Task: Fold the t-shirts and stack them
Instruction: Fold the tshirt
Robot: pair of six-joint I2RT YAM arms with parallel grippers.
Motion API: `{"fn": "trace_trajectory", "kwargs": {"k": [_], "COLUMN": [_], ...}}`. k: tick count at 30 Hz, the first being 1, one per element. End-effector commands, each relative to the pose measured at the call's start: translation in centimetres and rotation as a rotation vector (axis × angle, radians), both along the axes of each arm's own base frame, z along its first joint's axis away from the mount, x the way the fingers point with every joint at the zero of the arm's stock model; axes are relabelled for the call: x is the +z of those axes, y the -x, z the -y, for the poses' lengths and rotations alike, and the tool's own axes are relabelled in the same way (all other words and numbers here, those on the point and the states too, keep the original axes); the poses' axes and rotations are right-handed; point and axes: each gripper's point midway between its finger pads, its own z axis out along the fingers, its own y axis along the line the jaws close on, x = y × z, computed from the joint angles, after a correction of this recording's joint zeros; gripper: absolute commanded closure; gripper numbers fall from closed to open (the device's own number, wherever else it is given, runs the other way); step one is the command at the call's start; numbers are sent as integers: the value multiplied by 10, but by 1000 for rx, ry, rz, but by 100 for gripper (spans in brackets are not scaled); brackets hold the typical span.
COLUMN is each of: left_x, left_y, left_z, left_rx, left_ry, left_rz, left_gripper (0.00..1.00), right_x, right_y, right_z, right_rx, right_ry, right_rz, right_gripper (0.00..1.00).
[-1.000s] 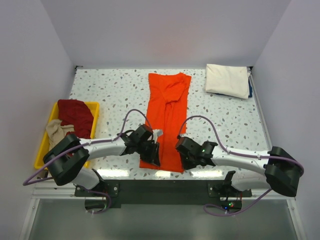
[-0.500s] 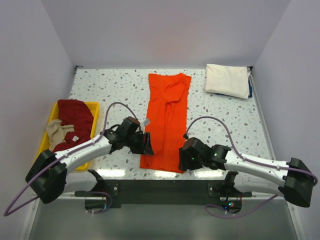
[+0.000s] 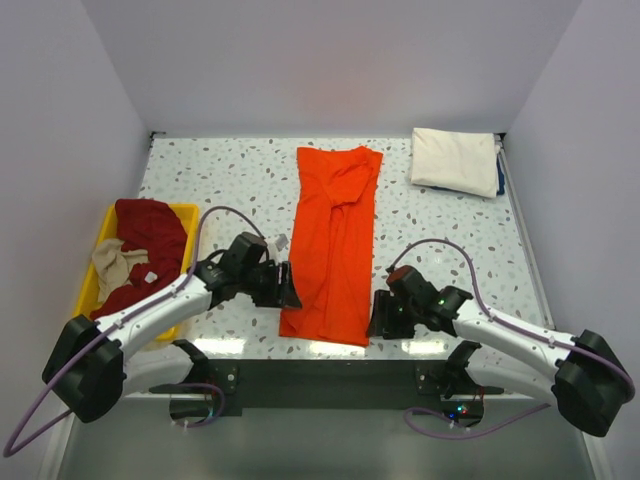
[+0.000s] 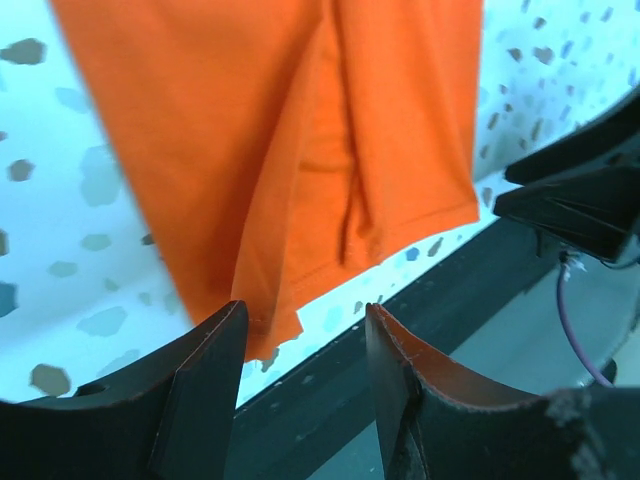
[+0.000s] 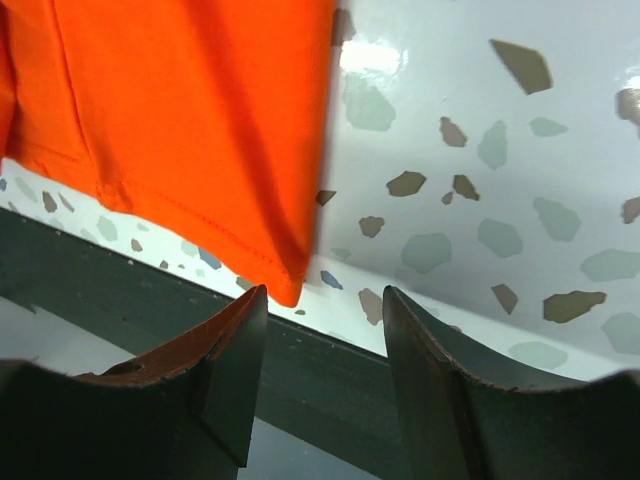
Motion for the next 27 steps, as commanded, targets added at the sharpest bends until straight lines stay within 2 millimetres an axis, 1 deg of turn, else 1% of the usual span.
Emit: {"fn": "trace_trajectory", "kwargs": {"k": [1, 2, 3, 4, 5, 6, 7, 9, 10, 13, 14, 15, 16, 17, 18, 19, 20, 21, 22, 24, 26, 27], "left_x": [13, 8, 11, 6, 6, 10, 8, 13, 11, 12, 19, 22, 31, 15, 25, 21, 11, 9, 4, -10, -19, -21], "left_y": [5, 10, 10, 16, 18, 18, 25, 27, 32, 38, 37, 36, 30, 19, 4, -4, -11, -16, -24, -25, -20, -18], "left_z": [21, 24, 31, 35, 39, 47, 53, 64, 69, 79, 85, 86, 86, 70, 63, 52, 33, 24, 8, -11, -18, -18], "left_rx": [-81, -98, -116, -127, -138, -155, -182, -208, -228, -261, -276, -273, -260, -165, -130, -86, -23, 14, 70, 124, 135, 131], "left_ry": [138, 155, 188, 192, 201, 229, 232, 261, 261, 301, 340, 349, 349, 221, 181, 125, 41, 18, -2, -63, -100, -99], "left_rz": [10, -11, -3, -25, -27, -20, -30, -12, -20, -27, -5, 6, 41, 49, 111, 124, 120, 116, 111, 73, 45, 38], "left_gripper": [45, 45, 45, 45, 45, 45, 44, 41, 39, 38, 38, 38, 38, 38, 41, 42, 43, 44, 46, 46, 46, 46], "right_x": [10, 12, 15, 19, 20, 23, 24, 24, 23, 23, 24, 25, 25, 25, 23, 23, 24, 22, 21, 20, 20, 19], "right_y": [-5, -7, -10, -16, -17, -19, -21, -21, -22, -24, -25, -26, -27, -27, -26, -26, -26, -24, -25, -24, -23, -23], "right_z": [-17, -17, -17, -18, -17, -18, -18, -19, -19, -21, -23, -24, -24, -25, -24, -25, -25, -24, -24, -24, -24, -24], "right_rx": [31, 32, 37, 32, 27, 27, 25, 21, 17, 8, 8, 3, 2, -1, -1, -1, -5, -8, -11, -15, -13, -12], "right_ry": [-78, -73, -68, -65, -60, -63, -66, -68, -69, -75, -83, -88, -89, -93, -94, -96, -106, -104, -108, -115, -118, -117], "right_rz": [22, 30, 47, 70, 77, 87, 94, 95, 95, 98, 105, 106, 107, 106, 104, 102, 108, 101, 104, 104, 102, 102], "right_gripper": [47, 47, 47, 47, 47, 47, 46, 46, 46, 46, 46, 46, 46, 46, 46, 46, 46, 46, 46, 46, 46, 46]}}
